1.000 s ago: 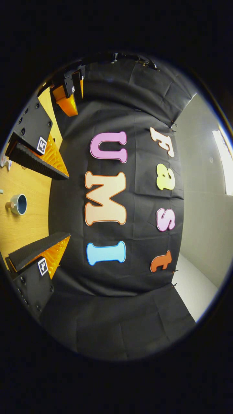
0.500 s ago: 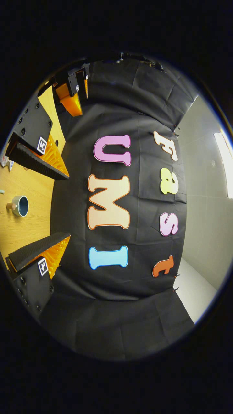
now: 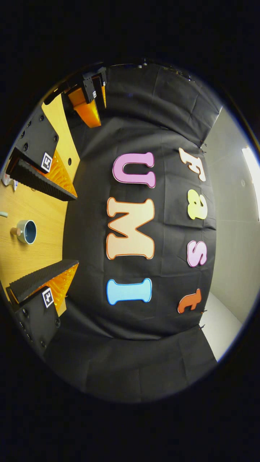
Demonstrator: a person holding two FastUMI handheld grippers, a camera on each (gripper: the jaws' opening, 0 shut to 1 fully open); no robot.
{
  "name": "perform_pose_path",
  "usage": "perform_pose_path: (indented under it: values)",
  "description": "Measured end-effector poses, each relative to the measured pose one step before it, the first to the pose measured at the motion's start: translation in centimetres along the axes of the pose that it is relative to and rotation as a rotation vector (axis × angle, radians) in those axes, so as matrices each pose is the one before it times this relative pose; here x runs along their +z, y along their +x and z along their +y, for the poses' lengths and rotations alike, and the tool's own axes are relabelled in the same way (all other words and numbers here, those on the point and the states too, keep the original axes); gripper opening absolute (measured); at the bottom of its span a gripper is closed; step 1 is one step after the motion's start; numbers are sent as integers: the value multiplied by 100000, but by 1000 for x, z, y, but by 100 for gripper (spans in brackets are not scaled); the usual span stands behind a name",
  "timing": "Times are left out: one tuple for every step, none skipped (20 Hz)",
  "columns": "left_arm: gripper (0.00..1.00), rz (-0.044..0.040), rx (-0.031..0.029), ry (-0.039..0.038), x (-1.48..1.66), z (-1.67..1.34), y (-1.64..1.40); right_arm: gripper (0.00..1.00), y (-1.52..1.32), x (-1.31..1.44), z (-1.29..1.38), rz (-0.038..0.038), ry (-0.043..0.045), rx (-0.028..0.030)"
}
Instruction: Put the toothbrush and toothpaste on the desktop into the cup, then pick up the cup and place it on the coaster on the desktop.
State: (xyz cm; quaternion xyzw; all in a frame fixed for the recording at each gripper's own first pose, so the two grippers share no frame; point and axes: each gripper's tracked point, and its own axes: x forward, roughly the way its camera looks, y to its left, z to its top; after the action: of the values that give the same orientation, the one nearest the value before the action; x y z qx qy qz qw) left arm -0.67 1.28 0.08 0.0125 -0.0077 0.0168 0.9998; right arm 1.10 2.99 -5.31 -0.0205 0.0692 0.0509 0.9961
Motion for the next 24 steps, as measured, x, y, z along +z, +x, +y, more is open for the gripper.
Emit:
perform_pose_path:
  values:
    - [94, 68, 257, 113, -11, 85, -41, 100, 79, -649, 302, 2248, -533, 1013]
    - [93, -3, 300, 134, -5, 142, -45, 100, 182, -930, 369, 2711, -729, 1237]
    - [94, 21, 283, 103, -40, 119, -81, 99, 82, -844, 353, 2952, -851, 861]
    - [94, 33, 298, 128, -115, 156, -121, 99, 232, -911, 163, 2999, -647, 605]
    - [94, 121, 273, 211, -11, 154, -75, 99, 189, -874, 212, 2772, -314, 616]
    - [94, 82, 466, 325, -173, 195, -172, 100, 227, -1044, 198, 3087, -124, 732]
    - [94, 107, 380, 340, -91, 146, -64, 99, 174, -966, 366, 3388, -303, 850]
    - [94, 229, 440, 274, -22, 250, -135, 100, 464, -1239, 284, 3403, -535, 565]
    - [94, 273, 491, 75, -93, 248, -20, 100, 215, -1312, 337, 4663, -479, 1443]
    - [94, 392, 522, 39, -213, 166, -18, 100, 297, -1070, 571, 3586, 392, 2161]
    - [94, 210, 591, 84, -16, 297, -73, 100, 155, -798, 310, 2458, 437, 1056]
    - [94, 199, 582, 161, -96, 298, -176, 100, 290, -749, 109, 2151, -12, 550]
    - [94, 148, 613, 234, 23, 311, -43, 100, 473, -1047, 42, 2921, -76, 217]
    - [94, 7, 528, 133, -38, 254, -40, 99, 430, -1161, 202, 3533, -1145, -87]
    - [94, 283, 299, 203, -78, 113, 59, 99, 309, -1121, 182, 2359, -1471, 161]
    - [94, 446, 411, 224, -223, 152, -62, 100, 233, -735, 128, 1798, -1071, 699]
    - [94, 150, 397, 162, -3, 191, -9, 100, 349, -704, 125, 2140, -1229, 348]
    - [94, 45, 284, 45, -21, 166, -46, 99, 416, -970, 110, 2360, -845, 254]
    - [93, 156, 213, 33, 14, 132, -63, 100, 418, -870, 101, 2998, -142, 349]
    - [94, 247, 198, 65, -246, 85, 66, 100, 507, -1219, 189, 3676, 448, 373]
    - [94, 233, 169, 63, -87, 125, 61, 100, 368, -950, -20, 3780, 701, 160]
    - [94, 367, 125, 79, -81, 131, -83, 100, 449, -1340, -25, 4319, 313, -220]
    - [94, 368, 230, 76, -105, 109, 26, 100, 505, -1272, 65, 4167, 109, -155]
    - [94, 376, 170, 28, -168, 189, -39, 100, 522, -1208, 84, 4410, 211, 0]
